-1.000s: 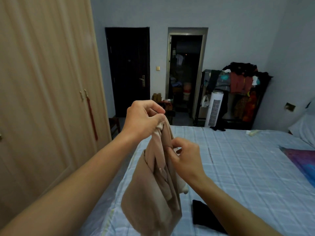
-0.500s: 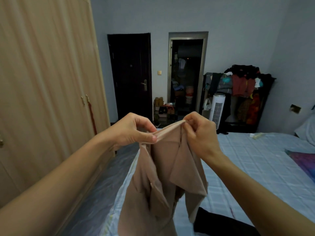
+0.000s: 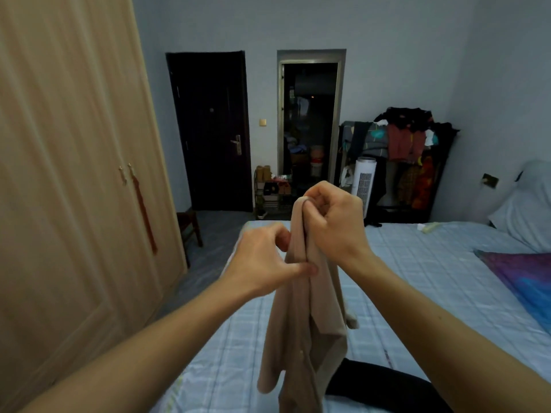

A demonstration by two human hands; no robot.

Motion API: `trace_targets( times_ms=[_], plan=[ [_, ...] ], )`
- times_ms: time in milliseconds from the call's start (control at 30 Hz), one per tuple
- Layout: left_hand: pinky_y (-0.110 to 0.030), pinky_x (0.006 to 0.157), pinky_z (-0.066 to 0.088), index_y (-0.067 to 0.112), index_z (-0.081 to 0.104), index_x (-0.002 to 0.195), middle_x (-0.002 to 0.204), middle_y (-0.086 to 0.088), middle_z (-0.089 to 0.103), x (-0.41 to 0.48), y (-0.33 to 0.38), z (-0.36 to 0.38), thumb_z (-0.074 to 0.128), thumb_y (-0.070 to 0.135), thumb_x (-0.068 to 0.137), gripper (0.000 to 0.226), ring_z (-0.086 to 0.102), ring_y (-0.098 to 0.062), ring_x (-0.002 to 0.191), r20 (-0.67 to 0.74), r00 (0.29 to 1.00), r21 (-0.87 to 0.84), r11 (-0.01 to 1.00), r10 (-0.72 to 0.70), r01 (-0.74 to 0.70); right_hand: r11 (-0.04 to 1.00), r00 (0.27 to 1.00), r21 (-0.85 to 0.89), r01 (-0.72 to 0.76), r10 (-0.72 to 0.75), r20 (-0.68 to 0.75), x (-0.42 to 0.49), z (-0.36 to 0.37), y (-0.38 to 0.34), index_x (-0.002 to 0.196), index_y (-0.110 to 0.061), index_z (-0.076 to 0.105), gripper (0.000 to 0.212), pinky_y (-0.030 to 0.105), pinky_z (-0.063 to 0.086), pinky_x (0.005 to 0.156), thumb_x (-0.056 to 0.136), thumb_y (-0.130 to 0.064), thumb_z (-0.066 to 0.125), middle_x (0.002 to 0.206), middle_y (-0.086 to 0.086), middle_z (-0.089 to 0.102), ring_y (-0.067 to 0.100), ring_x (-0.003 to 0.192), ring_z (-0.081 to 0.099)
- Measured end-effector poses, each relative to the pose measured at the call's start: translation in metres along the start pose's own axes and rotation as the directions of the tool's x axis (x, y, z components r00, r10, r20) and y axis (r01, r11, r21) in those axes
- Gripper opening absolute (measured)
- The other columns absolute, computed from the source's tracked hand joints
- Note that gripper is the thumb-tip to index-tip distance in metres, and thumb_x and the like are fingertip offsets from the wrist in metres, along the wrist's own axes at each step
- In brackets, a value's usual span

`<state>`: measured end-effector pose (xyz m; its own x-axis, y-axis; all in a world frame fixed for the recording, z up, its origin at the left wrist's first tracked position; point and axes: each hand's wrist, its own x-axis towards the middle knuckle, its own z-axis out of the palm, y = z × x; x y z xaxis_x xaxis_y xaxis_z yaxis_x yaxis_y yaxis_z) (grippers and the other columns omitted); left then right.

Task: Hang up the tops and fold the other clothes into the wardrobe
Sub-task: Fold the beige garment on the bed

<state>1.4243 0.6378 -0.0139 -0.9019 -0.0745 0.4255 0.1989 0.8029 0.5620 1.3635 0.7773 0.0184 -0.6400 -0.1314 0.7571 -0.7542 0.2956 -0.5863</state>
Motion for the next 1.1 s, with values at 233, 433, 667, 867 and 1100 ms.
trace_targets(
  times_ms=[233,433,667,867,1100],
  plan=[
    [-0.032,0.060,0.051,0.033,0.047,0.085,0.083,0.014,0.054,-0.021,-0.004,0.037,0.074,0.053,0.064,0.040,0.054,-0.006,0.074,-0.118,0.993,0.066,0.998,0.004,0.004,0.999,0.998,-0.027,-0.026,0.024,-0.060,0.004,-0.010,0.006,0.075,-0.022,0.064,0.019,0.011,0.041,0.047,0.090,-0.010,0.065,0.058,-0.007,0.058,0.003,0.053,0.055],
    [-0.038,0.067,0.050,0.020,0.062,0.071,0.082,0.006,0.056,-0.022,-0.022,0.037,0.068,0.033,0.076,0.014,0.057,-0.018,0.077,-0.071,0.997,0.207,0.978,0.043,-0.028,0.999,0.998,-0.043,0.001,-0.004,-0.057,0.001,-0.020,0.010,0.075,-0.023,0.064,0.020,0.008,0.038,0.048,0.089,-0.009,0.065,0.058,-0.010,0.057,0.001,0.054,0.054],
    [-0.040,0.069,0.052,0.021,0.060,0.073,0.072,0.005,0.062,-0.001,-0.049,-0.009,0.072,0.019,0.075,0.012,0.060,-0.019,0.072,-0.149,0.989,0.194,0.980,-0.007,0.037,0.991,0.998,-0.133,-0.027,0.019,-0.058,-0.001,-0.042,0.027,0.080,-0.020,0.067,0.015,0.010,0.043,0.055,0.090,-0.009,0.065,0.066,-0.010,0.060,0.002,0.063,0.057],
    [-0.041,0.068,0.049,0.020,0.054,0.078,0.078,0.001,0.061,0.007,-0.074,-0.028,0.069,0.015,0.076,0.016,0.057,-0.023,0.076,-0.131,0.991,0.340,0.939,0.002,0.044,0.994,0.992,-0.107,-0.026,0.013,-0.125,0.003,-0.053,0.029,0.080,-0.016,0.067,0.012,0.016,0.043,0.053,0.090,-0.009,0.065,0.066,-0.004,0.062,0.006,0.059,0.056],
    [-0.039,0.070,0.051,0.021,0.059,0.080,0.079,-0.002,0.066,0.002,-0.106,-0.039,0.068,0.009,0.077,0.015,0.062,-0.026,0.079,-0.079,0.992,0.348,0.930,-0.096,0.117,0.989,0.983,-0.138,-0.044,0.018,-0.183,0.009,-0.068,0.034,0.083,-0.016,0.069,0.010,0.010,0.043,0.055,0.091,-0.012,0.065,0.069,-0.006,0.063,0.000,0.061,0.056]
  ],
)
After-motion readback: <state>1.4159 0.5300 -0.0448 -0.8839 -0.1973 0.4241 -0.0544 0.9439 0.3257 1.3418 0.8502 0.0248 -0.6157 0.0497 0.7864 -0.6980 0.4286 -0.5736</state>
